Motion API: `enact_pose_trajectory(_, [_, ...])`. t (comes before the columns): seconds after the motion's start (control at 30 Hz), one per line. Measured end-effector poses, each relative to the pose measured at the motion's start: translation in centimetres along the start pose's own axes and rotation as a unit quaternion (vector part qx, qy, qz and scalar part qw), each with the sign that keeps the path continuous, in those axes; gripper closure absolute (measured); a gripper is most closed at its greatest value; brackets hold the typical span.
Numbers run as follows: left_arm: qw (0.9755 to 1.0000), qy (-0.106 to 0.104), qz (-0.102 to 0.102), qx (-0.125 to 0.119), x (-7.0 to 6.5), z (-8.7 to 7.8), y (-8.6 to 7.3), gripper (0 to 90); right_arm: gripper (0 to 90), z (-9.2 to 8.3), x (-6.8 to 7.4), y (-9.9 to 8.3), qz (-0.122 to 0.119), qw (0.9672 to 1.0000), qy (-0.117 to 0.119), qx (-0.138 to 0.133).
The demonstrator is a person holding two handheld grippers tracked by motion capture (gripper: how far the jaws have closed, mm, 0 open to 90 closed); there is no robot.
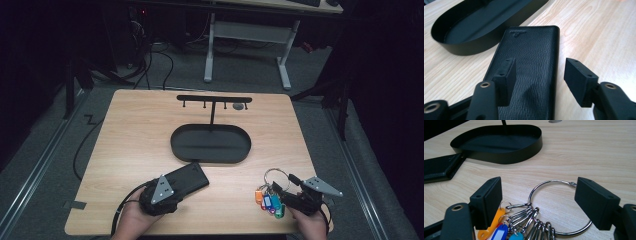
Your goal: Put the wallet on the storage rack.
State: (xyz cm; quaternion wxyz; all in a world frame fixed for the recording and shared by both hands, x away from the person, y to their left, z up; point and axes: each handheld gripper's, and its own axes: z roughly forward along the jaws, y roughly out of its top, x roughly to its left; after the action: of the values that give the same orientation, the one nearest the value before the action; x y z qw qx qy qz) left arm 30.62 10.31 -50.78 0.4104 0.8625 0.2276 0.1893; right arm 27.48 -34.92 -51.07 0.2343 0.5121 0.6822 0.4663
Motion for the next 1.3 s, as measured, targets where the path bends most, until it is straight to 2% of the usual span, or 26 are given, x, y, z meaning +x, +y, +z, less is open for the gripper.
enact_pose_trajectory(0.2, [0.9999, 0.003, 0.012, 0.011, -0.3, 1.0, 0.7, 43.2, 22.5, 0.0, -0.2, -0.1, 0.002, 1.0, -0.001, 0.0])
enact_pose_trajectory(0.27, [0.9995, 0.011, 0.022, 0.02, -0.5, 1.4, 0.8, 42.9, 22.5, -0.1, -0.2, -0.1, 0.004, 1.0, -0.001, 0.001])
enact_pose_trajectory(0.4, [0.998, 0.016, 0.045, 0.041, -1.0, 1.8, 0.5, 43.2, 22.6, -0.1, -0.3, -0.1, 0.004, 1.0, -0.001, 0.0])
enact_pose_trajectory(0.67, [0.9966, 0.022, 0.06, 0.052, -1.2, 2.0, 0.1, 42.7, 22.7, -0.1, -0.3, -0.1, 0.01, 0.9999, 0.003, -0.001])
enact_pose_trajectory(0.77, [0.9945, 0.031, 0.083, 0.055, -1.5, 2.1, -0.1, 42.9, 22.8, -0.1, -0.4, -0.2, 0.013, 0.9999, 0.004, -0.001])
enact_pose_trajectory(0.8, [0.9945, 0.031, 0.083, 0.055, -1.5, 2.1, -0.1, 43.4, 22.8, -0.1, -0.4, -0.2, 0.013, 0.9999, 0.004, -0.001])
enact_pose_trajectory(0.87, [0.9916, 0.043, 0.107, 0.058, -1.9, 2.3, -0.2, 43.8, 22.9, -0.1, -0.5, -0.2, 0.016, 0.9999, 0.004, -0.001])
enact_pose_trajectory(0.9, [0.9885, 0.055, 0.126, 0.063, -2.2, 2.3, -0.2, 45.2, 22.9, 0.0, -0.5, -0.2, 0.018, 0.9998, 0.004, -0.001])
enact_pose_trajectory(0.93, [0.9885, 0.055, 0.126, 0.063, -2.2, 2.3, -0.2, 48.0, 22.9, 0.0, -0.5, -0.2, 0.018, 0.9998, 0.004, -0.001])
enact_pose_trajectory(0.97, [0.9857, 0.064, 0.141, 0.066, -2.4, 2.3, -0.3, 48.0, 22.9, -0.1, -0.5, -0.2, 0.017, 0.9998, 0.004, 0.0])
enact_pose_trajectory(1.0, [0.9847, 0.066, 0.148, 0.063, -2.4, 2.2, -0.4, 51.5, 22.9, -0.1, -0.4, -0.2, 0.018, 0.9998, 0.004, 0.0])
enact_pose_trajectory(1.13, [0.985, 0.068, 0.148, 0.057, -2.4, 2.2, -0.6, 52.6, 23.0, 0.0, -0.4, -0.3, 0.021, 0.9998, 0.005, 0.001])
enact_pose_trajectory(1.3, [0.984, 0.071, 0.154, 0.054, -2.5, 2.2, -0.7, 55.4, 23.0, 0.1, -0.4, -0.3, 0.022, 0.9997, 0.007, 0.002])
